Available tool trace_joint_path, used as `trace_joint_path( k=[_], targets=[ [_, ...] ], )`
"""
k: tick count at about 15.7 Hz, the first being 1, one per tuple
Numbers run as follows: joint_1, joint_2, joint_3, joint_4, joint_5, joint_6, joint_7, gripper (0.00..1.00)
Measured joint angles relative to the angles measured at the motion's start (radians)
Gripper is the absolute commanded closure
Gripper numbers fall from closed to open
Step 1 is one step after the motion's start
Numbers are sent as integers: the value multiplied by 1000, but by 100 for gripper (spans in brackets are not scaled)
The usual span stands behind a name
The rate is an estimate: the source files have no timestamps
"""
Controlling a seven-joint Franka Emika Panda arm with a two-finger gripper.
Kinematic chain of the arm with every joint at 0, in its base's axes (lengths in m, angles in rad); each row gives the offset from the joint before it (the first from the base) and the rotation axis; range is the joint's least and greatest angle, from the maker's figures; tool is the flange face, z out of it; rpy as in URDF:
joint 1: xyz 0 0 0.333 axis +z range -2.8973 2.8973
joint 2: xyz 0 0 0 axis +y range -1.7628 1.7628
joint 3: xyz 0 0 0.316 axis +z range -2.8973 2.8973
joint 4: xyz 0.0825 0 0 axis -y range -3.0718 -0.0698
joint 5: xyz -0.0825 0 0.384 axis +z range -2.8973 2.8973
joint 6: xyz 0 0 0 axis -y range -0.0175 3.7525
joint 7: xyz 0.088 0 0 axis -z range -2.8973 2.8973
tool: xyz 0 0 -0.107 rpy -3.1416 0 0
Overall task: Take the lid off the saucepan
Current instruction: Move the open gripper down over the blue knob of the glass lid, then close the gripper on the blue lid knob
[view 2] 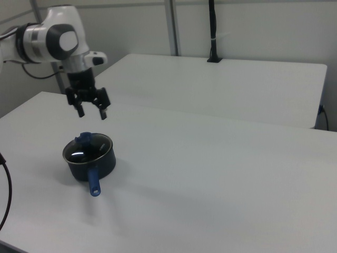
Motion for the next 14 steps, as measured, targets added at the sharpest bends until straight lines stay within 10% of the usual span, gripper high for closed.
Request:
trace_joint_path(
  k=[14],
  targets=[
    [95,102,2,-22,0,64,60,9]
  ],
)
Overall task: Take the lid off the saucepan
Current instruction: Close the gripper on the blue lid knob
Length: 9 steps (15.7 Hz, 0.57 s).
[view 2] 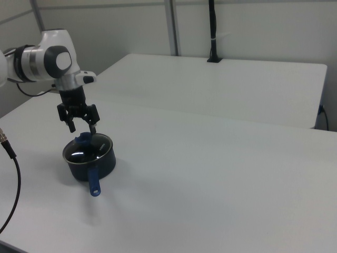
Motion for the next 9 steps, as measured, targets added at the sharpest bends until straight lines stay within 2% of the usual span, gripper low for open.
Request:
trace_joint_path(
  k=[4,9],
  targets=[
    [0,4,-1,-22,-1,0,-27,18],
    [-1,5,-3,-32,-3,0,-49,41]
  ],
)
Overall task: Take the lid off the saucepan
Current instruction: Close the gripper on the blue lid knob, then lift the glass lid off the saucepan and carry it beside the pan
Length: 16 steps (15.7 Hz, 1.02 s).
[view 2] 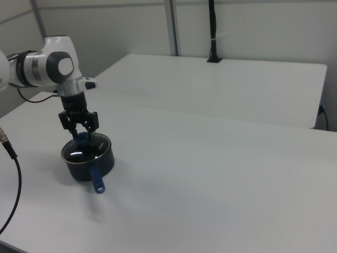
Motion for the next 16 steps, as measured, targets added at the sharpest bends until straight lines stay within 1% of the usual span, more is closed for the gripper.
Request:
trace_joint_path(
  k=[2,3,10,16],
  targets=[
    [0,0,0,-1,0,0,-7,47],
    [0,0,0,-1,0,0,-7,48],
    [-7,-5,-1,0,0,-4,-11,50],
    [-33,-61,-4,17,0,-51,-25,50]
  ],
)
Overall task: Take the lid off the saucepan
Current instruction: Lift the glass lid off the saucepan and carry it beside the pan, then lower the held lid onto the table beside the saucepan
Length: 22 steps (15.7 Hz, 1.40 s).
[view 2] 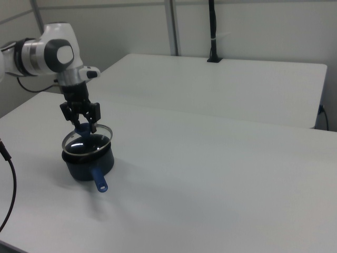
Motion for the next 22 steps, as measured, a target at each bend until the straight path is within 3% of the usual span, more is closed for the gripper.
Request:
trace_joint_path(
  k=[5,13,17,22],
  targets=[
    [-25,-29,-22,15,0,-63,-48,49],
    [-89,-17,-221,-6,-1,-38,-223,49],
    [-92,-8,-294,-88,-1,88,-232,49],
    [-93,-2,-329,-207,-1,176,-233,49]
  ],
)
